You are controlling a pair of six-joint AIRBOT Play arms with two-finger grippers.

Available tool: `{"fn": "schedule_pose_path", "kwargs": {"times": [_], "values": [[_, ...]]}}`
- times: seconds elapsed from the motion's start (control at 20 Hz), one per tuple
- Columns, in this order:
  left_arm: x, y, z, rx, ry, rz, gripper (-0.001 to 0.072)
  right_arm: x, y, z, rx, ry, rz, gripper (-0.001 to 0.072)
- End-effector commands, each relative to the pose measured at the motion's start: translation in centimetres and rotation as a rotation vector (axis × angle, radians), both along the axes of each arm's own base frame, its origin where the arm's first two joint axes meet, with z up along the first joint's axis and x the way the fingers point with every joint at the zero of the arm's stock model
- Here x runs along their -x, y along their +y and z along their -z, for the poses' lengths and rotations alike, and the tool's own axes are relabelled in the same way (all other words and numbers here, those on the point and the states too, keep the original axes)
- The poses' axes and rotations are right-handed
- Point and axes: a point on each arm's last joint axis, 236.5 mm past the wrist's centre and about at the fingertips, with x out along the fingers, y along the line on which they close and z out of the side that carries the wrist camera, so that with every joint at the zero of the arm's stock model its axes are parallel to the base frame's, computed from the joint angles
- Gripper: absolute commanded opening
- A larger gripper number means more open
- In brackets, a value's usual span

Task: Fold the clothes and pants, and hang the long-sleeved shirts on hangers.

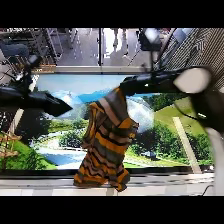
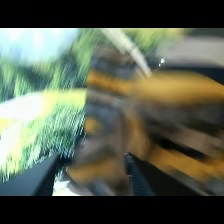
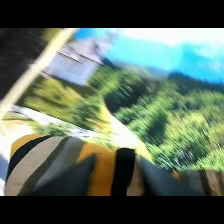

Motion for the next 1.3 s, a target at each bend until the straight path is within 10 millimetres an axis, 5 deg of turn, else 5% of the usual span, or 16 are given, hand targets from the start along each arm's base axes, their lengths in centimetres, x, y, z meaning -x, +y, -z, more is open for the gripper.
{"fn": "schedule_pose_path", "kwargs": {"times": [0.0,0.2,0.4,0.65,0.85,0.95,1.0,1.05,1.1,1.15,1.25], "values": [[-1.3,1.6,8.8,-0.074,0.129,-0.041,0.0515,-4.2,-4.5,11.2,0.077,0.263,0.125,0.0481],[-5.0,0.6,17.2,-0.011,0.271,-0.106,0.0516,-0.9,-6.3,12.8,0.053,0.453,0.041,0.0525],[-6.0,-1.8,23.3,0.044,0.433,-0.089,0.0516,3.4,-4.9,16.7,0.11,0.64,-0.018,0.0595],[-8.0,-2.3,25.2,0.044,0.456,-0.134,0.0516,5.1,-2.6,23.8,0.085,0.747,0.05,0.0603],[-5.9,-3.3,26.5,0.034,0.538,-0.08,0.0516,5.6,1.1,27.4,0.017,0.822,0.032,0.0599],[-5.7,-4.3,27.0,0.026,0.54,-0.065,0.0509,5.6,2.3,29.1,0.027,0.823,0.029,0.0472],[-5.4,-4.8,27.3,0.022,0.546,-0.054,0.046,5.5,2.5,29.8,0.038,0.824,0.048,0.0336],[-4.9,-5.4,27.6,0.017,0.556,-0.038,0.0314,5.1,2.2,30.2,0.059,0.808,0.07,0.0165],[-4.5,-6.0,27.9,0.011,0.563,-0.022,0.0157,4.8,1.7,30.3,0.081,0.797,0.08,0.0077],[-4.2,-6.5,28.0,0.009,0.566,-0.011,0.0023,4.5,0.7,30.0,0.117,0.786,0.08,0.0017],[-3.8,-7.5,26.9,0.037,0.573,0.025,0.0011,3.8,-1.3,27.8,0.184,0.77,0.068,0.0018]]}}
